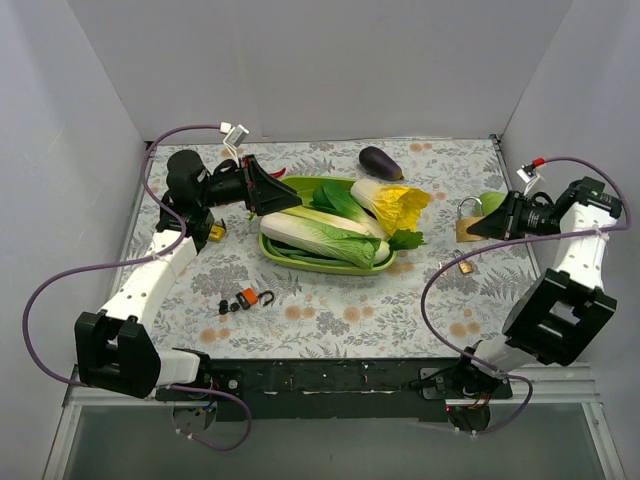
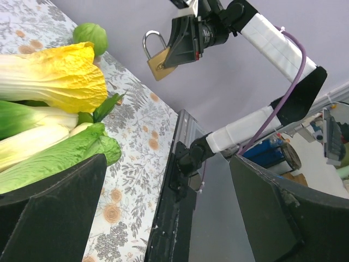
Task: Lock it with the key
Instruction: Place the lock at the center of the board.
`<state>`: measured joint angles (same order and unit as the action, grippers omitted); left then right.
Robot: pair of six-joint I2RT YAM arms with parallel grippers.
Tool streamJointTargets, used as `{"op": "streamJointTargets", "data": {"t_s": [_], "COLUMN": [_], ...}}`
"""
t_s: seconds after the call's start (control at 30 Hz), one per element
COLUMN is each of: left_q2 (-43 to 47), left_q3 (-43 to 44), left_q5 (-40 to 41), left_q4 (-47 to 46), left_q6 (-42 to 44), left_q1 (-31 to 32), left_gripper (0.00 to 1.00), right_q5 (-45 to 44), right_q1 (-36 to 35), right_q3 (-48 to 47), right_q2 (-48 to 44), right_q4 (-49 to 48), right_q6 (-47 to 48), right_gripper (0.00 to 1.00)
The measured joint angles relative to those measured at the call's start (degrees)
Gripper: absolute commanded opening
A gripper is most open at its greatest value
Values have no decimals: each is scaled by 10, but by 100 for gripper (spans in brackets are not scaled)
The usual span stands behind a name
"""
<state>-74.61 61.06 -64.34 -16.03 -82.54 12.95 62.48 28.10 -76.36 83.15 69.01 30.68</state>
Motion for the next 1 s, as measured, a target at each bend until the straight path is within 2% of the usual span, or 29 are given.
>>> {"op": "streamJointTargets", "data": {"t_s": [0.13, 0.4, 0.67, 1.0], "left_q2": [6, 6, 6, 6], "left_q3": [0, -1, -3, -12], "left_q5": [16, 37, 41, 43], "left_q4": [22, 39, 44, 34], "left_q6": [18, 29, 32, 26], "left_q1": [-8, -12, -12, -12], "left_gripper": [98, 98, 98, 98], "right_q5": [-64, -144, -153, -180], "right_q1": [13, -30, -125, -143], "right_q3": [7, 63, 175, 200], "right_q2": [53, 158, 162, 162], "right_q4": [-6, -56, -151, -286], "right_q6": [-11, -59, -144, -242], "right_gripper": [1, 1, 1, 1]}}
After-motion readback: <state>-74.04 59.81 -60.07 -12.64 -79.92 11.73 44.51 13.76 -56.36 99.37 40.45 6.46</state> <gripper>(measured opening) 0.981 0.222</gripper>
